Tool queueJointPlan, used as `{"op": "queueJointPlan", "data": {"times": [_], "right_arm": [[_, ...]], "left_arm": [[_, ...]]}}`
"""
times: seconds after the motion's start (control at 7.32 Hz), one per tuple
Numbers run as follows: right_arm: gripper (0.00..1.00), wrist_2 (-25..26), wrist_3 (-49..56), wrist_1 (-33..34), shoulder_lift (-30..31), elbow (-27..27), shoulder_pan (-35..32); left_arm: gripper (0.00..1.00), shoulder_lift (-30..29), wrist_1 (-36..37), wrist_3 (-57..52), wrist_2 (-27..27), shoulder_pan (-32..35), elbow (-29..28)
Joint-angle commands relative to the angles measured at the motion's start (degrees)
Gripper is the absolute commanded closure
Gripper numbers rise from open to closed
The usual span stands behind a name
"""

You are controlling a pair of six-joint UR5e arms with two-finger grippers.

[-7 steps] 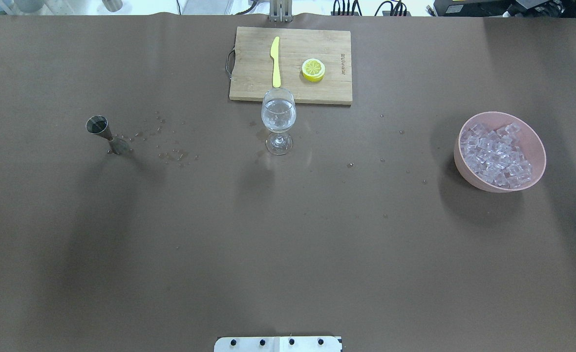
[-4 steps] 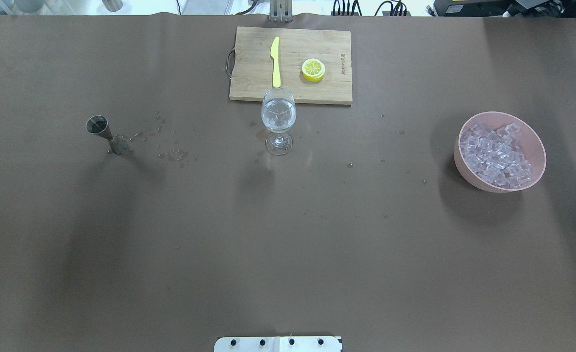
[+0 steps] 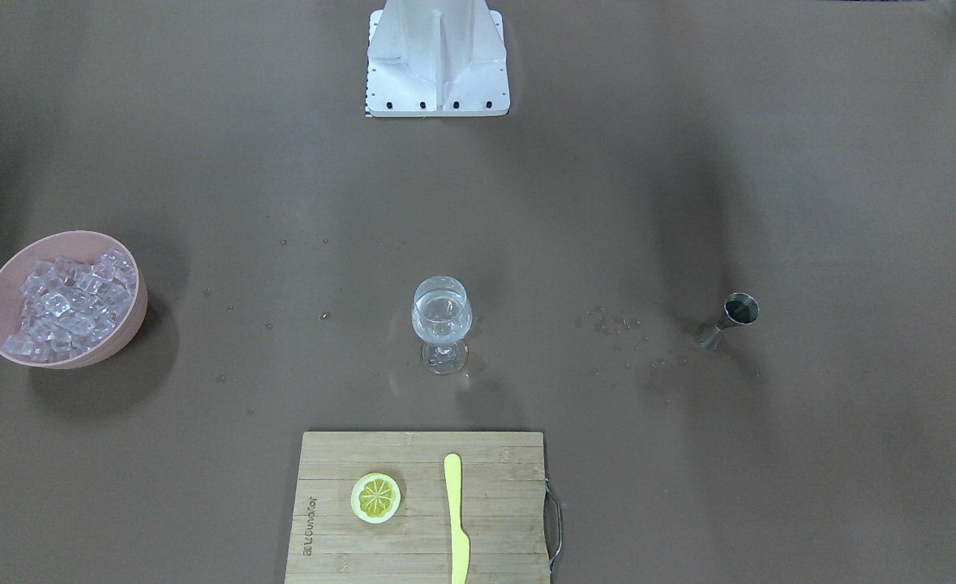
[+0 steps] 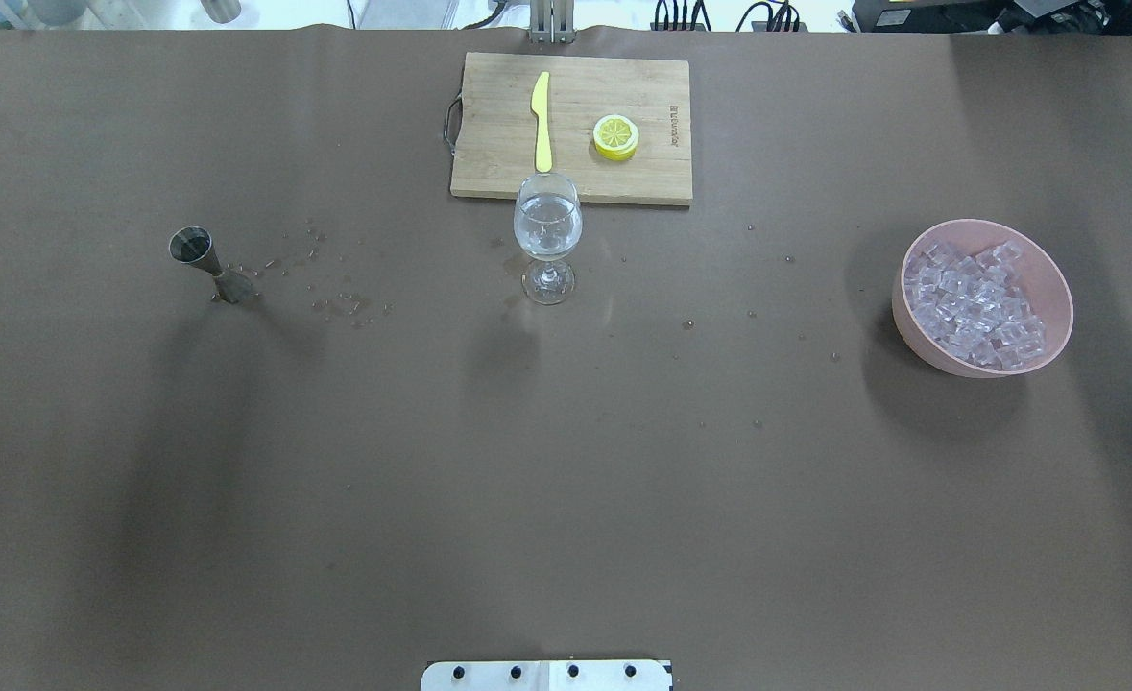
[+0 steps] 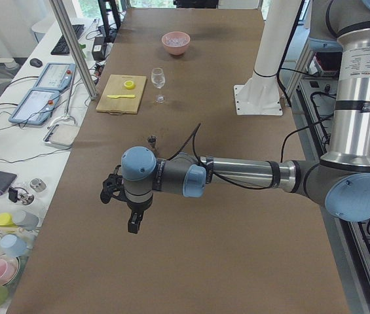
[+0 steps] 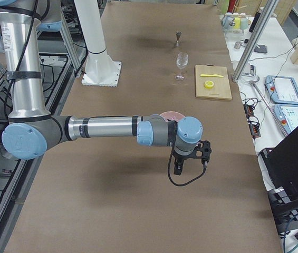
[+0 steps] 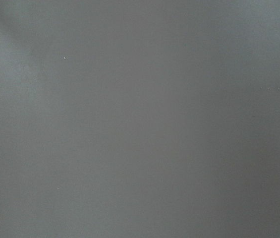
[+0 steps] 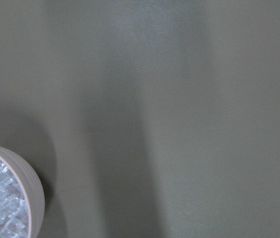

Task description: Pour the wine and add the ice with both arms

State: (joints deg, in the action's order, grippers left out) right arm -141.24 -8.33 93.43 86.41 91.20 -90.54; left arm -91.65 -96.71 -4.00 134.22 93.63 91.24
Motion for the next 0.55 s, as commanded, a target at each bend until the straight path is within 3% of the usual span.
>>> {"op": "queueJointPlan", "data": {"times": [0.0,0.41], "right_arm": [[0.00,0.00,0.94,0.09,-0.02,0.12,0.01],[0.00,0.09,0.95,0.00,0.16,0.03,0.01]], "left_arm": [[0.02,0.51,-1.02,0.66,-0.18,-0.03,-0.10],[0.02,0.25,-0.93,0.92,0.08,-0.03,0.17]]}}
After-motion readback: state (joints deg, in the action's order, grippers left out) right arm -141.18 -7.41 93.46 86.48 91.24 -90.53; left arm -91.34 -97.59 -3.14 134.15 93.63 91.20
